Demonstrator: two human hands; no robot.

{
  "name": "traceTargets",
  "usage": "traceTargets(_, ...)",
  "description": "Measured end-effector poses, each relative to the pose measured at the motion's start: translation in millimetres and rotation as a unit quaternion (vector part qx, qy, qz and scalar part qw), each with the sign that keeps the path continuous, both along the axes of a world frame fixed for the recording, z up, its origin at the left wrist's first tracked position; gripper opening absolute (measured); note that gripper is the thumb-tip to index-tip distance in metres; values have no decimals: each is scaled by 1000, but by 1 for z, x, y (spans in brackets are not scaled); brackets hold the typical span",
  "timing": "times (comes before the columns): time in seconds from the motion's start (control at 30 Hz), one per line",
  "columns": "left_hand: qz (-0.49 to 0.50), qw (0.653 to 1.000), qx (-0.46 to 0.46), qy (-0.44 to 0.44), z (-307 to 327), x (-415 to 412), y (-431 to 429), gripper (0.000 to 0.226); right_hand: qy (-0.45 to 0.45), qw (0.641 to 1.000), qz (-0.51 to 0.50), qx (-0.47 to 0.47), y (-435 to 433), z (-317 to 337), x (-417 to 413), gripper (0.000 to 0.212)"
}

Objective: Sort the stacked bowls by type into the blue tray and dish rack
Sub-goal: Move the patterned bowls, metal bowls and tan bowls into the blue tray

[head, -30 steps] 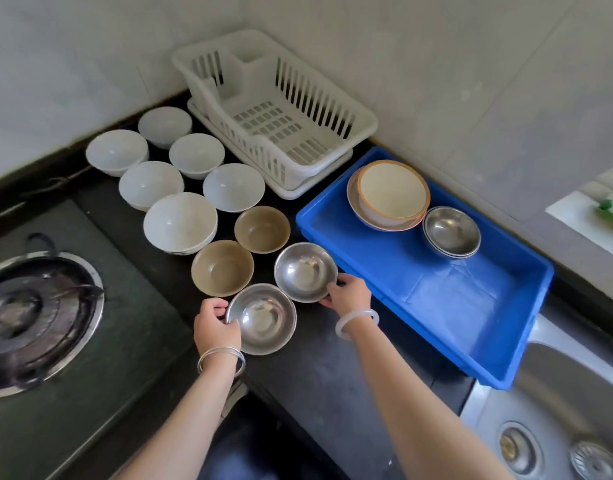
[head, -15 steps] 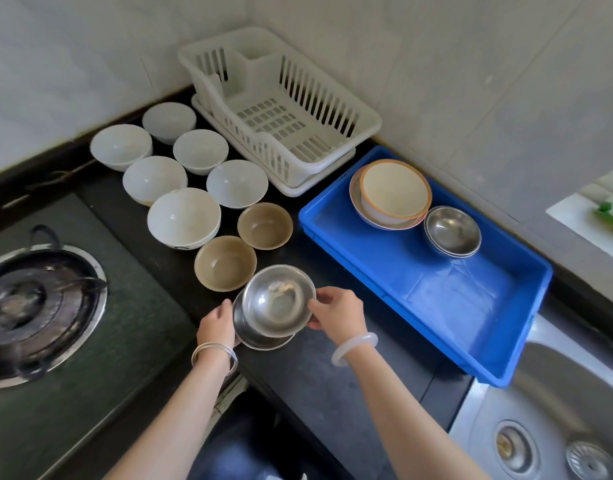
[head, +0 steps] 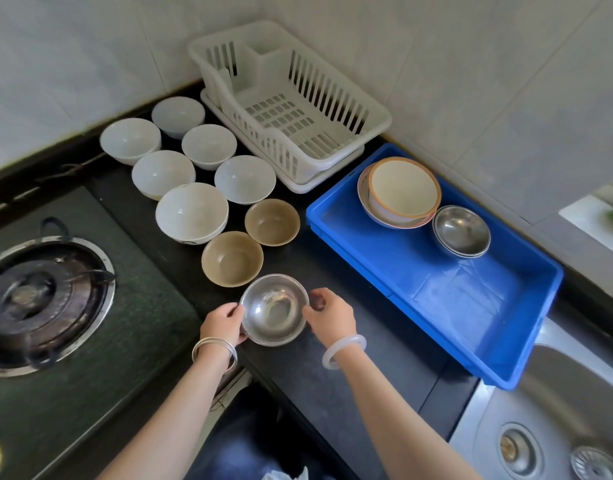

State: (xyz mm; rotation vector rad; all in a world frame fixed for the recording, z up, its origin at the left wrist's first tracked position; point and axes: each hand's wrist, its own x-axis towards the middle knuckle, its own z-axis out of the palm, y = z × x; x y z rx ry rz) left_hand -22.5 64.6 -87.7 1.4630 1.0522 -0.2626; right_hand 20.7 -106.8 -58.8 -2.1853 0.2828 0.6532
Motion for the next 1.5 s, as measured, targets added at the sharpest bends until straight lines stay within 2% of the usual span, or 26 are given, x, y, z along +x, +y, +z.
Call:
traceTargets(0.13, 6, 1000, -16, 0, 3, 1, -1, 30, 115, 985, -77, 105, 0, -5, 1, 32)
traceTargets(0.2, -6, 1000, -11, 1, 5, 1, -3, 33, 130, 978, -98, 133, 0, -7, 0, 31)
traceTargets(0.27, -23, 1000, -10, -6, 9, 4, -6, 31, 112, 978, -106, 137, -5, -8, 0, 30)
traceTargets(0.37, -42, 998, -27, -41, 24, 17, -14, 15, 79, 974, -133, 163, -20, -1, 3, 27)
traceTargets(0.6, -115, 981, -86, -127, 73, 82, -68, 12, -12, 937, -259, 234, -84, 43, 37, 13)
traceTargets(0.73, -171, 968, -109, -151, 88, 124, -120, 13, -58, 916, -321, 232, -131, 62, 58, 16)
traceTargets(0.83, -217, 957, -116, -153, 90, 150, -164, 3, -79, 902, -362, 223, -166, 66, 69, 11)
traceTargets(0.87, -227, 955, -122, -148, 89, 158, -178, 8, -84, 896, -375, 221, -178, 65, 72, 11)
traceTargets(1.03, -228, 952, -169, -110, 83, 194, -241, 7, -103, 871, -439, 196, -230, 52, 94, 16)
traceTargets(1.13, -232, 959, -130, -103, 77, 214, -269, 11, -105, 864, -459, 181, -252, 40, 113, 21)
traceTargets(1.17, -238, 959, -118, -100, 74, 220, -276, 5, -105, 862, -464, 175, -257, 37, 119, 20)
traceTargets(1.23, -249, 959, -102, -89, 69, 229, -289, 16, -103, 862, -470, 160, -266, 31, 131, 11)
traceTargets(1.3, -260, 958, -92, -84, 63, 235, -300, 16, -104, 862, -474, 146, -271, 27, 142, 11)
traceTargets(1.4, -252, 962, -63, -85, 53, 241, -310, 14, -102, 868, -466, 135, -276, 23, 157, 12)
traceTargets(1.5, -237, 967, -10, -91, 44, 244, -314, 23, -99, 877, -454, 120, -278, 17, 171, 16)
